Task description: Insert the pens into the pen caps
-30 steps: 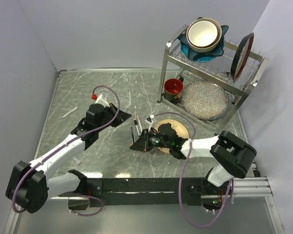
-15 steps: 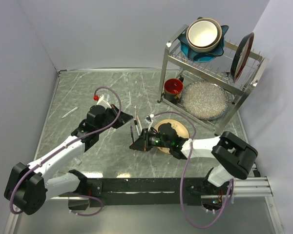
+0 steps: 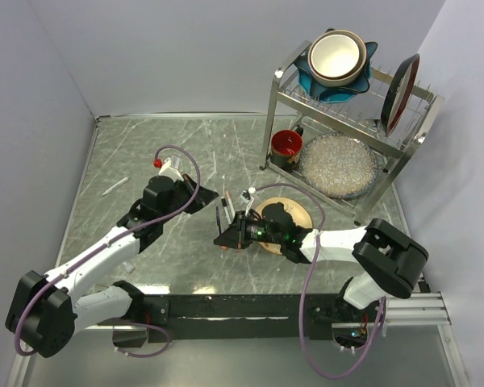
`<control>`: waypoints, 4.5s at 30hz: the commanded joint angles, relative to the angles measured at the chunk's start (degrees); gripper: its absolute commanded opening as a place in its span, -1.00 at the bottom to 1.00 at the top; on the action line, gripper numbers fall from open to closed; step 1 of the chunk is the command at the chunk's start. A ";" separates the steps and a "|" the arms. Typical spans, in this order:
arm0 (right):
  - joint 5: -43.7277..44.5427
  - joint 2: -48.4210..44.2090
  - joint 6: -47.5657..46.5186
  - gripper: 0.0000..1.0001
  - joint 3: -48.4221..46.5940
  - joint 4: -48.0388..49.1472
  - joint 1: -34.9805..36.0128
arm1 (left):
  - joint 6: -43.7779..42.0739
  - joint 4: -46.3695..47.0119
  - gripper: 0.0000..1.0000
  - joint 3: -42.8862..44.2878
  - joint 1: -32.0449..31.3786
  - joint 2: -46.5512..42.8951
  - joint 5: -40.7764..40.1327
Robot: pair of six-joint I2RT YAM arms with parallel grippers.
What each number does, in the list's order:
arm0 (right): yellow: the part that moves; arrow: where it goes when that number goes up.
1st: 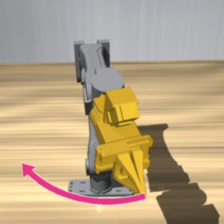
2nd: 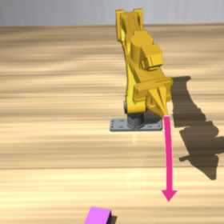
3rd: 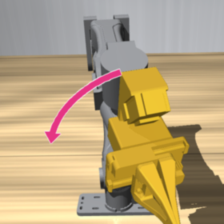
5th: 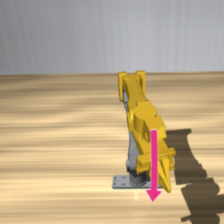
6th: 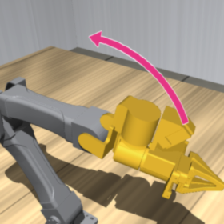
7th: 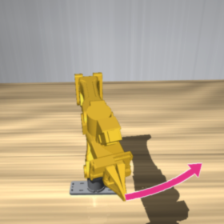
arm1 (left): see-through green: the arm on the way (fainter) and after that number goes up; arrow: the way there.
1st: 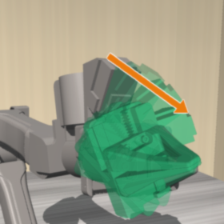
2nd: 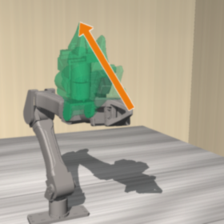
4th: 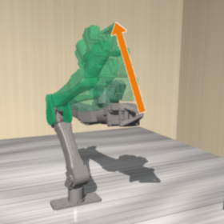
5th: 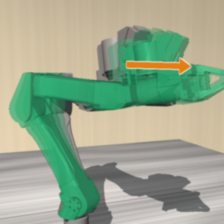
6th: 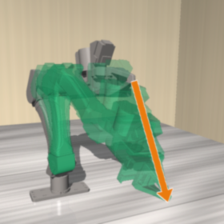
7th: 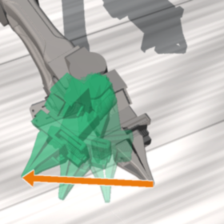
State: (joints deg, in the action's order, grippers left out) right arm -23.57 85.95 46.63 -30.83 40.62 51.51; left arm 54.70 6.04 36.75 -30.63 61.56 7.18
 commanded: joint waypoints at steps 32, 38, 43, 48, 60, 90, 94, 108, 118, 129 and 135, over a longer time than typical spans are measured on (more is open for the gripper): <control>2.57 -8.52 -10.50 -1.00 -8.37 -10.12 -1.06 | -8.47 4.16 -0.22 -4.32 -3.56 -9.88 5.57; 1.16 -10.98 -11.21 -1.00 -5.39 -8.28 -0.18 | -8.82 2.04 0.07 -1.60 -3.56 -11.28 5.57; 1.78 -13.96 -12.71 -1.00 -5.12 -10.21 0.88 | -9.08 0.73 0.19 0.68 -3.56 -11.90 5.91; 1.86 -16.16 -13.15 -1.00 -4.77 -11.09 1.40 | -8.73 0.55 0.29 2.97 -3.56 -11.81 8.72; 2.13 -18.80 -13.23 -1.00 -3.71 -11.88 2.46 | -6.80 0.82 0.36 6.75 -3.56 -10.94 11.10; 11.62 -20.30 -13.85 -1.00 -17.32 -9.25 -3.34 | -5.47 4.85 -0.98 -3.69 -7.95 -8.66 13.48; 11.53 -17.05 -14.11 -1.00 -21.64 -9.42 -6.06 | -4.34 8.80 -0.98 -7.74 -9.27 -7.51 13.13; 10.92 -11.96 -14.64 -1.00 -27.96 -7.67 -12.30 | -3.90 16.43 -0.98 -16.01 -15.86 -7.87 11.89; 3.18 -10.97 -18.16 -1.00 -29.12 -2.30 -14.23 | -1.61 23.56 -0.98 -17.24 -18.15 -2.67 15.14; -1.22 -16.51 -15.44 -1.00 -17.70 -5.20 -14.86 | -6.35 -3.56 -0.98 -2.14 -17.97 -9.88 0.84; -3.32 -21.96 -15.08 -0.64 -10.92 -9.76 -14.68 | -7.85 -12.97 -0.98 8.85 -15.25 -7.34 -9.01</control>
State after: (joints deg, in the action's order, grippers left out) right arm -39.16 68.05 30.15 -41.98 18.46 41.34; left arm 46.30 12.75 42.78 -44.73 52.82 -6.24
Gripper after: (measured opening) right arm 0.184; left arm 0.075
